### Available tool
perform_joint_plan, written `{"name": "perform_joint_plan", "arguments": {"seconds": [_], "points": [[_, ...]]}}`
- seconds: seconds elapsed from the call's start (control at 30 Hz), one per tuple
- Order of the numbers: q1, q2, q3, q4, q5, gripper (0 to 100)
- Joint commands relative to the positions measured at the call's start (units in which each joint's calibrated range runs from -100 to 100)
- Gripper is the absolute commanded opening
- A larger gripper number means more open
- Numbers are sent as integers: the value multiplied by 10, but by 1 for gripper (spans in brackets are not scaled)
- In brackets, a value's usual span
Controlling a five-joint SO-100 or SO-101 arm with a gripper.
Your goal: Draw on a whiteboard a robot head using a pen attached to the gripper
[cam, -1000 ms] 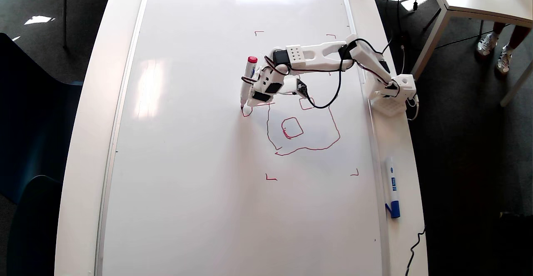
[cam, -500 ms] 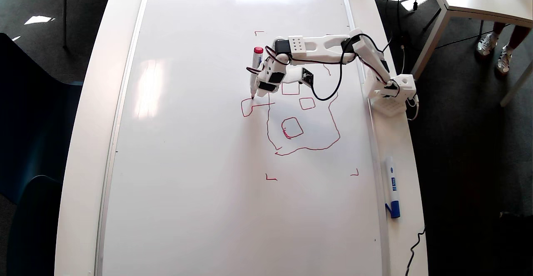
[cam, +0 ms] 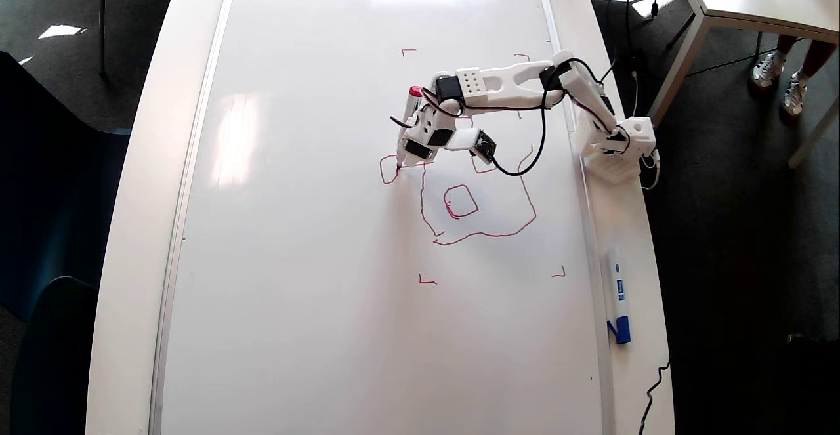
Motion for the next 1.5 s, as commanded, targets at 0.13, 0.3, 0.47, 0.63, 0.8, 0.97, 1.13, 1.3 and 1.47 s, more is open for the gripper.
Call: {"name": "perform_joint_plan", "arguments": {"seconds": [0.13, 0.3, 0.47, 0.63, 0.8, 0.97, 1.13, 1.3, 1.47], "points": [[4, -121, 13, -81, -122, 1], [14, -197, 16, -81, -197, 1], [22, -306, 88, -81, -265, 1], [29, -454, 239, -105, -289, 1], [46, -629, 447, -251, -314, 1], [60, -798, 640, -451, -312, 1], [86, -943, 809, -673, -314, 1], [102, -1107, 978, -855, -314, 1], [102, -1263, 1070, -912, -312, 1]]}}
